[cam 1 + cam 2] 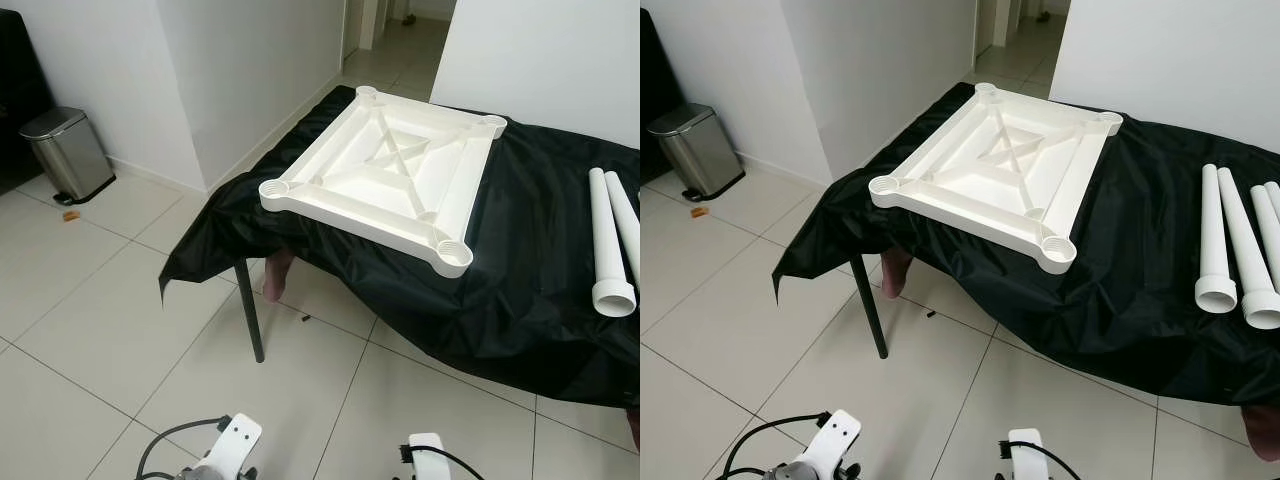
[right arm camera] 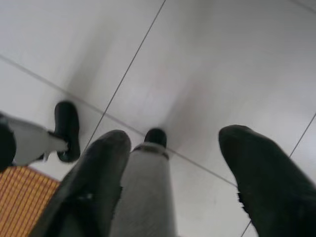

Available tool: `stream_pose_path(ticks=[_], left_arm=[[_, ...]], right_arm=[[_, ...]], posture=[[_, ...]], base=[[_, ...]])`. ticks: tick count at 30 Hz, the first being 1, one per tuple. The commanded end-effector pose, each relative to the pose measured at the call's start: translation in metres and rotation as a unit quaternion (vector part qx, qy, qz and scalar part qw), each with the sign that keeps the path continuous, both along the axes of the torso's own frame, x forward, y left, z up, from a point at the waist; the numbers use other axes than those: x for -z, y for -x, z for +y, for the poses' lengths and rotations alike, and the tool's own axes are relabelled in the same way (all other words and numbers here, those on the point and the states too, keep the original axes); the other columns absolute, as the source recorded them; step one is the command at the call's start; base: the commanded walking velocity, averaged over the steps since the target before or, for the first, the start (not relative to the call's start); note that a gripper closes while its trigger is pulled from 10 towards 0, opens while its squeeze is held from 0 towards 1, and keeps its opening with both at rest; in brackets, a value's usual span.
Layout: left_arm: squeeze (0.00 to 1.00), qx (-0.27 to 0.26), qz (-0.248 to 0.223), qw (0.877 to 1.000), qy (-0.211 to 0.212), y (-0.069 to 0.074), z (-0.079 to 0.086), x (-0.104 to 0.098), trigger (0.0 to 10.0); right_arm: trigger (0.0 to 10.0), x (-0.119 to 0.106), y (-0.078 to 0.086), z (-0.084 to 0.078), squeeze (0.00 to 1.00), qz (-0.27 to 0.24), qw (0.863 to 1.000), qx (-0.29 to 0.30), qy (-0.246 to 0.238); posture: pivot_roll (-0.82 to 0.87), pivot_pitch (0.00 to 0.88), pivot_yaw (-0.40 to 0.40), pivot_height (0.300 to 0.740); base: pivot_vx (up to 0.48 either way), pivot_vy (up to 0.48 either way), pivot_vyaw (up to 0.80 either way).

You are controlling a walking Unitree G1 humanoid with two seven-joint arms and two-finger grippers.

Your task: Building children table

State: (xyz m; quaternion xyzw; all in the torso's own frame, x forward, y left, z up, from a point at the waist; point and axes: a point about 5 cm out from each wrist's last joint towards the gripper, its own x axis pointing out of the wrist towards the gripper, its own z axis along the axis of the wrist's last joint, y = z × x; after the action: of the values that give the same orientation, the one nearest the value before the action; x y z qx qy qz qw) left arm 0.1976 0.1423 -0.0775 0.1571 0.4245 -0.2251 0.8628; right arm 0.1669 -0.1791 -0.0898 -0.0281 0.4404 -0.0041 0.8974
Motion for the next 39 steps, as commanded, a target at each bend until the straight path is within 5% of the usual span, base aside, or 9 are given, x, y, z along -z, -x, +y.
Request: stream_pose_path(ticks=[1, 12, 20, 31, 32, 33, 34, 38, 39], left_arm=[[1.0, -0.005, -0.003, 1.0, 0.0, -0.001, 0.003, 0.0, 10.0], [1.0, 0.021, -0.139, 0.987, 0.078, -0.053, 0.003, -0.043, 10.0], [1.0, 0.081, -0.26, 0.944, 0.186, -0.074, 0.006, -0.096, 10.0], [1.0, 0.101, -0.369, 0.894, 0.233, -0.074, 0.006, -0.162, 10.0], [0.2, 0.085, -0.388, 0.886, 0.238, -0.076, 0.006, -0.172, 10.0], [0.2, 0.067, -0.399, 0.881, 0.246, -0.078, 0.006, -0.181, 10.0], [0.0, 0.055, -0.405, 0.877, 0.253, -0.08, 0.006, -0.192, 10.0], [0.0, 0.022, -0.417, 0.863, 0.286, -0.087, 0.008, -0.216, 10.0], [0.0, 0.005, -0.422, 0.855, 0.3, -0.092, 0.011, -0.224, 10.0]], right_arm=[[10.0, 0.0, 0.0, 0.0, 1.0, -0.002, 1.0, 0.009, -0.007], [10.0, -0.037, -0.05, -0.004, 1.0, -0.174, 0.984, 0.002, -0.037], [10.0, -0.096, -0.072, 0.014, 1.0, -0.367, 0.923, -0.103, -0.057], [10.0, -0.167, -0.067, 0.01, 1.0, -0.5, 0.853, -0.145, -0.038], [10.0, -0.181, -0.068, 0.012, 1.0, -0.523, 0.84, -0.139, -0.042], [10.0, -0.193, -0.069, 0.014, 1.0, -0.54, 0.83, -0.129, -0.049], [10.0, -0.207, -0.073, 0.017, 1.0, -0.561, 0.817, -0.119, -0.053], [10.0, -0.227, -0.079, 0.02, 1.0, -0.59, 0.799, -0.109, -0.047], [10.0, -0.23, -0.082, 0.02, 0.8, -0.593, 0.798, -0.098, -0.052]], posture=[[0.0, 0.0, 0.034, 0.74], [-0.01, 0.039, 0.053, 0.74], [0.0, 0.068, 0.05, 0.74], [0.02, 0.069, 0.036, 0.74], [0.02, 0.069, 0.033, 0.74], [0.02, 0.069, 0.033, 0.74], [0.02, 0.068, 0.028, 0.74], [0.03, 0.066, 0.024, 0.74], [0.04, 0.067, 0.012, 0.74]], base=[[0.0, 0.0, 0.0], [0.0, 0.0, 0.0], [0.0, 0.0, 0.0], [0.0, 0.0, 0.0], [0.0, 0.0, 0.0], [0.0, 0.0, 0.0], [0.0, 0.0, 0.0], [0.0, 0.0, 0.0], [0.0, 0.0, 0.0]])
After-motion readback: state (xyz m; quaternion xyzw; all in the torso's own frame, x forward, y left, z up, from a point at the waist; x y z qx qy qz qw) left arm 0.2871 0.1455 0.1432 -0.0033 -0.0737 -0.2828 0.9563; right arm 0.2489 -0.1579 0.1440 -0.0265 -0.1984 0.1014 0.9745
